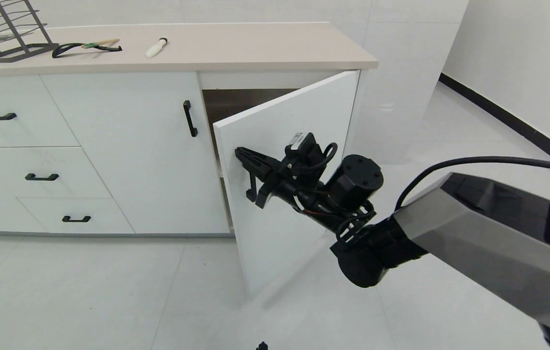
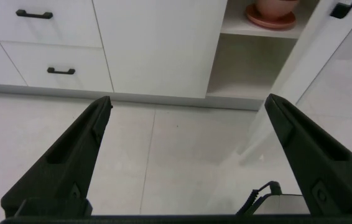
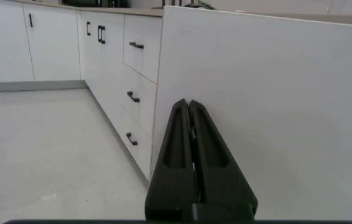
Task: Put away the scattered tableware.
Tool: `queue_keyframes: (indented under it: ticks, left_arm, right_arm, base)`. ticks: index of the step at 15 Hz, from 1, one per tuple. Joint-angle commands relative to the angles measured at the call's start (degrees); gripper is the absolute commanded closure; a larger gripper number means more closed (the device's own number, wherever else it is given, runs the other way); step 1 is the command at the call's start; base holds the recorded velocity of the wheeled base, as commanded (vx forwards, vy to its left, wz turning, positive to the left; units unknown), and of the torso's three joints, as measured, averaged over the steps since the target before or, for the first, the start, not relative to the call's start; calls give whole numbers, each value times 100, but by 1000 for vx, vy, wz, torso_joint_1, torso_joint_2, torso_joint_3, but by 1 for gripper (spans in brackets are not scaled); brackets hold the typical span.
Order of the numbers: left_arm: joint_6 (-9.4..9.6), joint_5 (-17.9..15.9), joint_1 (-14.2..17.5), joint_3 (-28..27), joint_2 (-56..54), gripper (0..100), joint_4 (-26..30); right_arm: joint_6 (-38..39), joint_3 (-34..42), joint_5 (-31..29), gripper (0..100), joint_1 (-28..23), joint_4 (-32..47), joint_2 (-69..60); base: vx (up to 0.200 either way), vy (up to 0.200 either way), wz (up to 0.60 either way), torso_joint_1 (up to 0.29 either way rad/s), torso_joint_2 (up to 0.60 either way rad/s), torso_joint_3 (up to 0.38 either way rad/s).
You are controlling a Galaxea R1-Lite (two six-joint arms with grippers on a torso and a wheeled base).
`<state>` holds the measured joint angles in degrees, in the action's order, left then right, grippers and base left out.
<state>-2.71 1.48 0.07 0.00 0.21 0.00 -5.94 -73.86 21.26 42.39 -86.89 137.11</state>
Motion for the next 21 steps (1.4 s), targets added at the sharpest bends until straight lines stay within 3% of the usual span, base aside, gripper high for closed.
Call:
queue_keyframes:
  ticks: [1, 5, 9, 10, 11, 12, 13, 15, 17, 19, 21]
  left_arm:
    - [-2, 2, 1, 0, 6, 0, 0]
    - [-2, 2, 1, 0, 6, 0, 0]
    - [-2, 11, 1, 0, 6, 0, 0]
    - [-2, 11, 1, 0, 6, 0, 0]
    - [-2, 11, 1, 0, 6, 0, 0]
    - [-2, 11, 1, 0, 6, 0, 0]
    - [-2, 11, 10, 0, 6, 0, -9]
    - [-2, 2, 1, 0, 6, 0, 0]
    - [7, 2, 1, 0, 6, 0, 0]
    - [7, 2, 1, 0, 6, 0, 0]
    - [16, 2, 1, 0, 6, 0, 0]
  right_arm:
    - [-4, -1016, 1, 100, -46, -91, 862]
    - [-4, -902, 1, 100, -152, -205, 387]
    - [-259, 2464, 168, 100, -328, -293, -2118]
    - [-320, 4090, 203, 100, -380, -258, -3515]
    - [-356, 4574, 203, 100, -424, -240, -4069]
    - [-417, 5655, 212, 100, -802, -135, -5563]
    - [-435, 6156, 229, 100, -1215, -91, -6275]
    - [-487, 7386, 757, 100, -2507, -82, -7813]
    - [-549, 7386, 959, 100, -3298, 630, -9193]
    - [-540, 7386, 941, 100, -3536, 1781, -10309]
    - [-549, 7377, 853, 100, -3755, 4479, -12586]
  base:
    - [0, 0, 0, 0, 0, 0]
    - [0, 0, 0, 0, 0, 0]
    - [0, 0, 0, 0, 0, 0]
    - [0, 0, 0, 0, 0, 0]
    - [0, 0, 0, 0, 0, 0]
    - [0, 0, 0, 0, 0, 0]
    - [0, 0, 0, 0, 0, 0]
    - [100, 0, 0, -1, 1, -1]
    - [200, 0, 0, -2, 0, 10]
    - [200, 200, 0, -5, 5, 7]
    - [100, 200, 0, -2, 0, 7]
